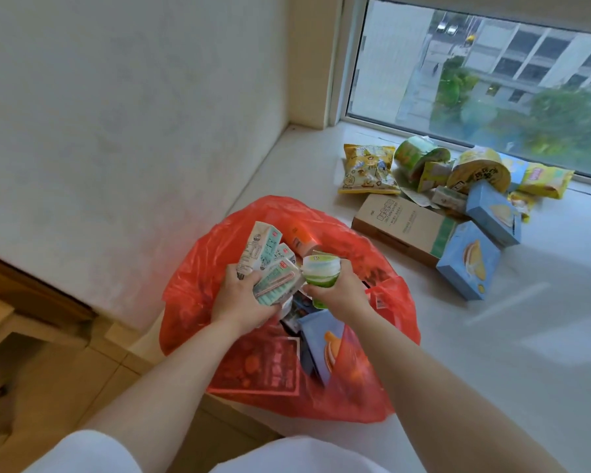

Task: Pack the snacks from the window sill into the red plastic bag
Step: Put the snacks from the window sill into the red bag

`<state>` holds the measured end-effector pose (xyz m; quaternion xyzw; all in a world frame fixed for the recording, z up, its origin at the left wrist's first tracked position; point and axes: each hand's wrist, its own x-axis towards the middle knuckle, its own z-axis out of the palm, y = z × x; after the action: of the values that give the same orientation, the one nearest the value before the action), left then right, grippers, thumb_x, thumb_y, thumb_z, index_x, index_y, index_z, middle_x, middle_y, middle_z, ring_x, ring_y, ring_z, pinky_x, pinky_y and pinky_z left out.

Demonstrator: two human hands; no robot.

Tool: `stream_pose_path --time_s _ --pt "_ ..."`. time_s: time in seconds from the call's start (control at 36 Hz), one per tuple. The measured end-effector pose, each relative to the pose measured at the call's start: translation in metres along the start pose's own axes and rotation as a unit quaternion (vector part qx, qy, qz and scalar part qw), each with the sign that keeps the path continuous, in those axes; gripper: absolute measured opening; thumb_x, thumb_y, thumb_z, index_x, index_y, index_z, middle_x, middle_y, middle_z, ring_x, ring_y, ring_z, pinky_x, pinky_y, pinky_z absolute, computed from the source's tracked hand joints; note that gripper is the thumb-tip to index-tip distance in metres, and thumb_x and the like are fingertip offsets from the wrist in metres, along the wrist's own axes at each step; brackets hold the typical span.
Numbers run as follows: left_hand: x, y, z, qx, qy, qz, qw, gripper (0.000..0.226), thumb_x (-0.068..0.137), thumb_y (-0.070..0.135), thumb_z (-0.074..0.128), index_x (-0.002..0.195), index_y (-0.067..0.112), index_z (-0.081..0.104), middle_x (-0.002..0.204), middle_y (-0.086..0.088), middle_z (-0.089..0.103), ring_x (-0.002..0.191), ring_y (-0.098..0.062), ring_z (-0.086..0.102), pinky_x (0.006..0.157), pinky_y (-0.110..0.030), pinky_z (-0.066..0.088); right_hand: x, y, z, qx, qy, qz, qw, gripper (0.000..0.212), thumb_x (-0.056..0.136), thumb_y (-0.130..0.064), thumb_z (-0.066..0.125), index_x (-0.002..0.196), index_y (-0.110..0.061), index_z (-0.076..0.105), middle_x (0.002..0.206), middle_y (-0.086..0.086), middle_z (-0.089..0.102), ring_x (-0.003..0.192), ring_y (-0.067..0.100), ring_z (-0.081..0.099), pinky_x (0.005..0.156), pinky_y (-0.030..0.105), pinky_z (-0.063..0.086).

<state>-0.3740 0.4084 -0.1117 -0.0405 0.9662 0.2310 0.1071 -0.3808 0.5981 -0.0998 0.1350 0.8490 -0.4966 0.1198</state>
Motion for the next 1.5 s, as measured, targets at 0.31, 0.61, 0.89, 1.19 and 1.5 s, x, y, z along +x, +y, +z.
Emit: stream_pose_path --time_s 0.31,0.61,0.89,1.19,1.5 --pt "-0.001 -0.022 0.003 0.098 -0.067 -0.018 0.993 0.084 0.066 0.064 0.066 0.138 0.032 0.04 0.135 -0.006 0.02 0.123 -0.026 0.039 0.093 -0.036 0.048 0.002 0.016 0.007 -0.027 -0.05 0.027 0.998 0.07 0.074 -0.026 0.078 0.129 -0.016 0.037 0.108 -0.003 0.055 0.093 0.013 0.053 0.073 0.029 0.046" --pt "0.005 -0.017 -0.009 0.273 -0.155 0.096 0.945 0.07 0.067 0.061 0.066 0.129 0.035 0.048 0.141 -0.011 0.023 0.125 -0.029 0.032 0.1 -0.04 0.039 -0.003 0.016 0.029 -0.146 -0.108 0.017 0.983 0.08 0.095 -0.045 0.046 0.151 -0.02 -0.006 0.158 0.01 -0.007 0.144 0.031 0.012 0.109 0.04 0.027" --pt "0.013 -0.017 -0.004 0.294 -0.206 0.099 0.928 0.082 0.063 0.052 0.075 0.134 0.036 0.037 0.144 -0.011 0.014 0.131 -0.034 0.027 0.104 -0.046 0.037 -0.003 0.033 0.037 -0.346 -0.128 0.0 0.929 0.069 0.099 -0.045 0.032 0.15 -0.008 0.004 0.159 0.01 0.003 0.146 0.027 0.003 0.117 0.037 0.011" --pt "-0.015 -0.039 0.011 0.217 -0.016 0.149 0.964 0.07 0.085 0.056 0.054 0.147 0.037 0.026 0.159 -0.005 -0.002 0.146 -0.027 -0.009 0.118 -0.041 0.0 -0.001 0.051 -0.012 -0.361 0.165 0.009 0.918 0.058 0.092 -0.041 0.045 0.144 -0.021 0.027 0.15 0.008 0.024 0.141 0.027 0.017 0.116 0.039 0.011" --pt "0.009 -0.032 -0.005 0.165 0.066 -0.113 0.978 0.064 0.082 0.07 0.044 0.137 0.038 0.042 0.158 -0.012 -0.009 0.143 -0.041 -0.01 0.109 -0.066 0.0 0.006 0.074 -0.043 -0.241 0.148 0.294 0.913 0.057 0.086 -0.047 0.052 0.127 -0.008 0.048 0.123 0.017 0.058 0.115 0.036 0.051 0.098 0.041 0.04"
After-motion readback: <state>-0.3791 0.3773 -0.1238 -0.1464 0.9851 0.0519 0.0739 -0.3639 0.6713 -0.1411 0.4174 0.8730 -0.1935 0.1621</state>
